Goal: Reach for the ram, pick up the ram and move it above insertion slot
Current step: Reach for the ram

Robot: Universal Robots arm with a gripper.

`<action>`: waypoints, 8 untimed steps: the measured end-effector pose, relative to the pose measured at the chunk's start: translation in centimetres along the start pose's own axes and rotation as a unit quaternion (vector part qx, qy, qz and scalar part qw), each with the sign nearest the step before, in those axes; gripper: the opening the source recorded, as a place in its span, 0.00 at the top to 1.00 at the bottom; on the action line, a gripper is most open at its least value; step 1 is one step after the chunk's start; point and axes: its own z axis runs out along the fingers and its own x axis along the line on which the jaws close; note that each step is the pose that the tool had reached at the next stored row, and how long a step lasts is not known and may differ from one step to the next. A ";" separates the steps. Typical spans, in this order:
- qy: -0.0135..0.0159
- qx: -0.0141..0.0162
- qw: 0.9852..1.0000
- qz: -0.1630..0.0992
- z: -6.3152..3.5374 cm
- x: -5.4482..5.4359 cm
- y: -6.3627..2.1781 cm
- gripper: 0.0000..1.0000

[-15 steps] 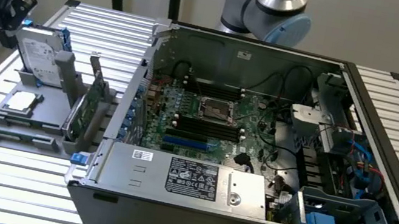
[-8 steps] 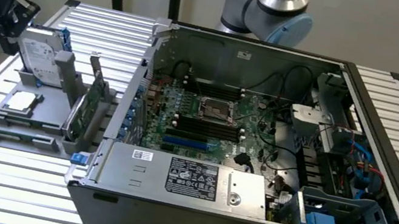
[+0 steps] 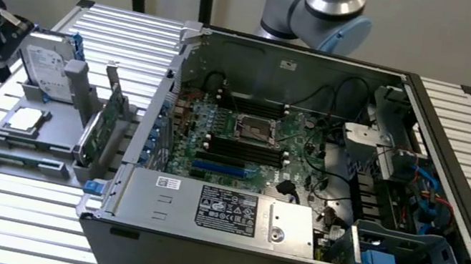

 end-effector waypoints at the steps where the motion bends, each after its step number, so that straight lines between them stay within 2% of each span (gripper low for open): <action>1: 0.000 0.000 1.000 0.000 0.00 0.0 -0.45 0.89; 3: 0.000 0.000 1.000 0.000 0.01 0.0 -1.11 0.89; 8: 0.000 0.000 1.000 -0.005 0.00 0.0 -1.16 0.89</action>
